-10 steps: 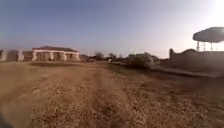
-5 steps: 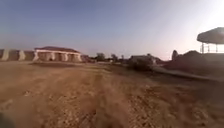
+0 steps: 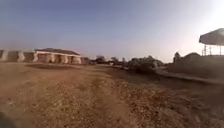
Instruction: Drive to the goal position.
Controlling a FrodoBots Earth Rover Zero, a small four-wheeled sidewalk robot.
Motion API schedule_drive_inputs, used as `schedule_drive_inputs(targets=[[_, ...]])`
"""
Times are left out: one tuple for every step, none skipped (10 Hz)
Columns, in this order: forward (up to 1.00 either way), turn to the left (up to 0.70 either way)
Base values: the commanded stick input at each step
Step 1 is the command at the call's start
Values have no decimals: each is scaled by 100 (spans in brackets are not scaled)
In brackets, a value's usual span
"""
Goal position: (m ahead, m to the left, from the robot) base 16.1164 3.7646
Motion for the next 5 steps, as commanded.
schedule_drive_inputs(targets=[[69,0],[69,0],[69,0],[69,0],[69,0]])
